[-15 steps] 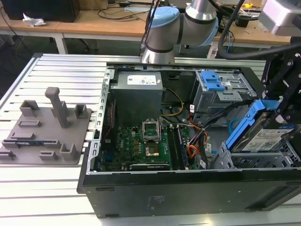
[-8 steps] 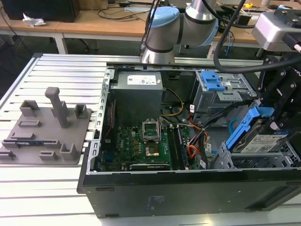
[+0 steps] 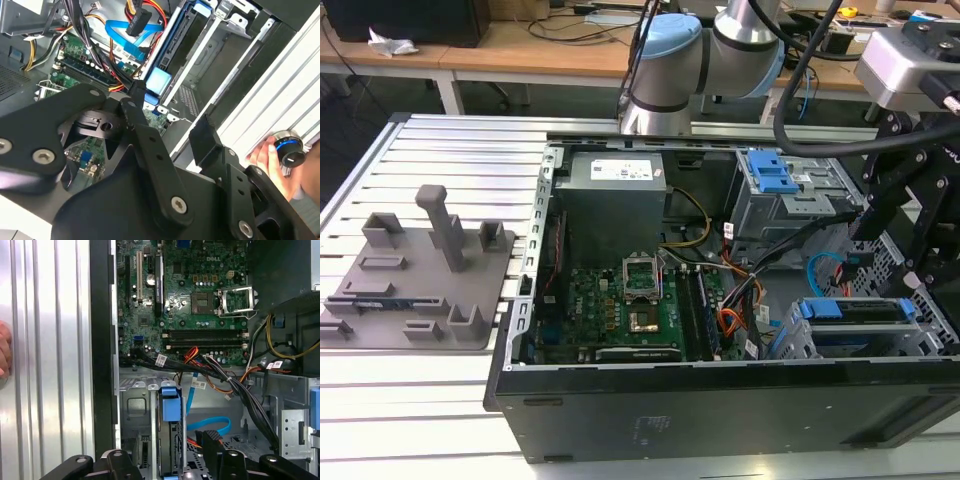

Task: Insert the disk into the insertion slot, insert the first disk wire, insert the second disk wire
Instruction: 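Insert the disk into the insertion slot, then insert the first disk wire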

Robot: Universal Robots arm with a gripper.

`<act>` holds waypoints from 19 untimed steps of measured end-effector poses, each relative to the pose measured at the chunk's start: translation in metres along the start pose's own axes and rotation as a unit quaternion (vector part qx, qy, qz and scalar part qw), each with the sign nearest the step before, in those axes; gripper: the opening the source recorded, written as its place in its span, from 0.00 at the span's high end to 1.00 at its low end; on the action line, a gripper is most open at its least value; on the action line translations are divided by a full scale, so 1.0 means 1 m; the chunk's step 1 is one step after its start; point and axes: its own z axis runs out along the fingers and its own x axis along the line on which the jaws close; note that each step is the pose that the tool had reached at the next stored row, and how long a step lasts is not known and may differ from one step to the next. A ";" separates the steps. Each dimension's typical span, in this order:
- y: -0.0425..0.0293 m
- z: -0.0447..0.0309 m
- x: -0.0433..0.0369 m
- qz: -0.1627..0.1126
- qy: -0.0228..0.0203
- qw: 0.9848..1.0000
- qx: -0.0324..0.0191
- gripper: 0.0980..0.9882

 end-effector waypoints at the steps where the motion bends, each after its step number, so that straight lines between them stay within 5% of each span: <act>1: 0.0000 0.0000 0.0000 0.000 0.000 1.000 0.000 0.41; 15: 0.0000 0.0012 -0.0005 0.000 0.001 1.000 0.000 0.41; 17: 0.0001 0.0011 -0.0043 0.000 0.016 1.000 0.001 0.41; 19: 0.0005 0.0011 -0.0074 0.000 0.038 0.999 0.006 0.41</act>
